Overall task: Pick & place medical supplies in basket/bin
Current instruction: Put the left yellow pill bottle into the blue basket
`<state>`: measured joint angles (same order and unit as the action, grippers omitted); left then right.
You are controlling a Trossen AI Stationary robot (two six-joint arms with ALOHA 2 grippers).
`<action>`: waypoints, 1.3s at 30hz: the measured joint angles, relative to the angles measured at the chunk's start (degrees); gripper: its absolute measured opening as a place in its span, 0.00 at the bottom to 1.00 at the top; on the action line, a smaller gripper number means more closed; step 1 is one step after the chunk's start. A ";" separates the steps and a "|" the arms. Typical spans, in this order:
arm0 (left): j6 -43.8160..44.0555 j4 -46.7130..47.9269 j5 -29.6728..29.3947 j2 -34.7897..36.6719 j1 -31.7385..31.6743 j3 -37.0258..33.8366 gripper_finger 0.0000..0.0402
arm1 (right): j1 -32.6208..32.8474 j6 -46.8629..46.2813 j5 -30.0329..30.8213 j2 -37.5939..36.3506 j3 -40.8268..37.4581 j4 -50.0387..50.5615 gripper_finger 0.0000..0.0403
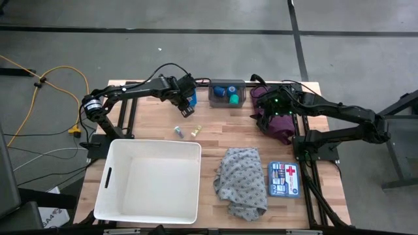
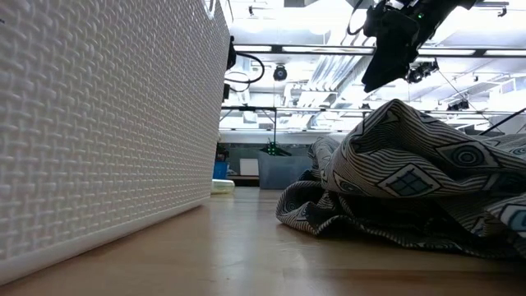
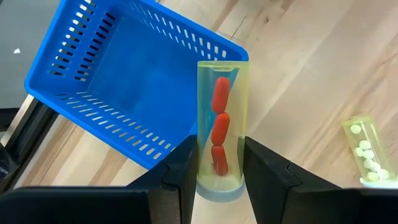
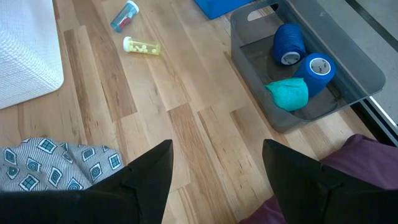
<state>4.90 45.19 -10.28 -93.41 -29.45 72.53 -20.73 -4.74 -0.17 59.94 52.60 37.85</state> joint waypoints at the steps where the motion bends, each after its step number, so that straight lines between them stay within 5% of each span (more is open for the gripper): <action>1: 0.29 0.00 -0.05 0.00 0.00 0.00 0.27 | -0.01 -0.01 0.01 0.00 0.00 0.00 0.59; 25: 4.12 -0.79 2.91 3.86 -0.50 0.13 0.27 | -0.01 0.00 0.00 0.01 0.00 0.00 0.59; 39: 5.02 3.87 2.88 5.25 -5.94 0.22 0.27 | 0.00 -0.01 0.01 0.00 0.00 0.00 0.59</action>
<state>9.93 49.06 -7.40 -88.16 -35.39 72.75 -20.73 -4.75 -0.16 59.94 52.60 37.85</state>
